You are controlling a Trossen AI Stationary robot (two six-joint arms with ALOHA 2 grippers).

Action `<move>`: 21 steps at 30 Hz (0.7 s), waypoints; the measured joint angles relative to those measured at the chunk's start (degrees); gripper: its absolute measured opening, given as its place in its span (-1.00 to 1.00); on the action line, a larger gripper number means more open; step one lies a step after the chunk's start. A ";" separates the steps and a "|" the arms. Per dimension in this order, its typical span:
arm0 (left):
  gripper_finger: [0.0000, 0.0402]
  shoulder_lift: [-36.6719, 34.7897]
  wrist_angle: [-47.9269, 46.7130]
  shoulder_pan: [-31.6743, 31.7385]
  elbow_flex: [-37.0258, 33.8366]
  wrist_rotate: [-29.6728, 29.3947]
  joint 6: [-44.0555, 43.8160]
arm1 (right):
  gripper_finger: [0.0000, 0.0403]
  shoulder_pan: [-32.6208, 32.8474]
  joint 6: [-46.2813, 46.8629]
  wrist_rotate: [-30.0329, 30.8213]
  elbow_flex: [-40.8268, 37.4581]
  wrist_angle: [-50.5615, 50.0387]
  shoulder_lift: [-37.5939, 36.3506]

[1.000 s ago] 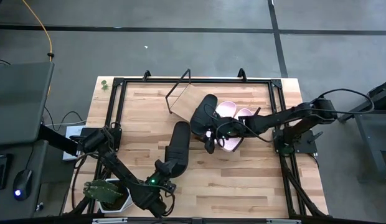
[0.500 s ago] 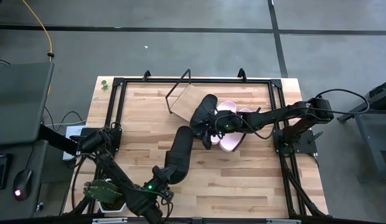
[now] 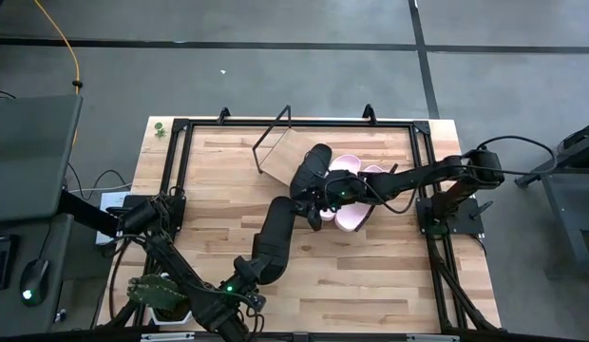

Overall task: Pick and place slides into the shelf
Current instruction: Put the black slide to the shelf

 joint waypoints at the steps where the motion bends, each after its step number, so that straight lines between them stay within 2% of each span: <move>1: -0.98 0.00 0.33 -0.01 0.00 0.23 0.64 | 0.10 0.00 0.03 -0.42 0.00 0.33 0.42; 21: -0.98 0.00 0.50 0.07 -0.02 -0.75 3.93 | 0.10 -2.47 1.05 -3.03 0.00 0.40 0.70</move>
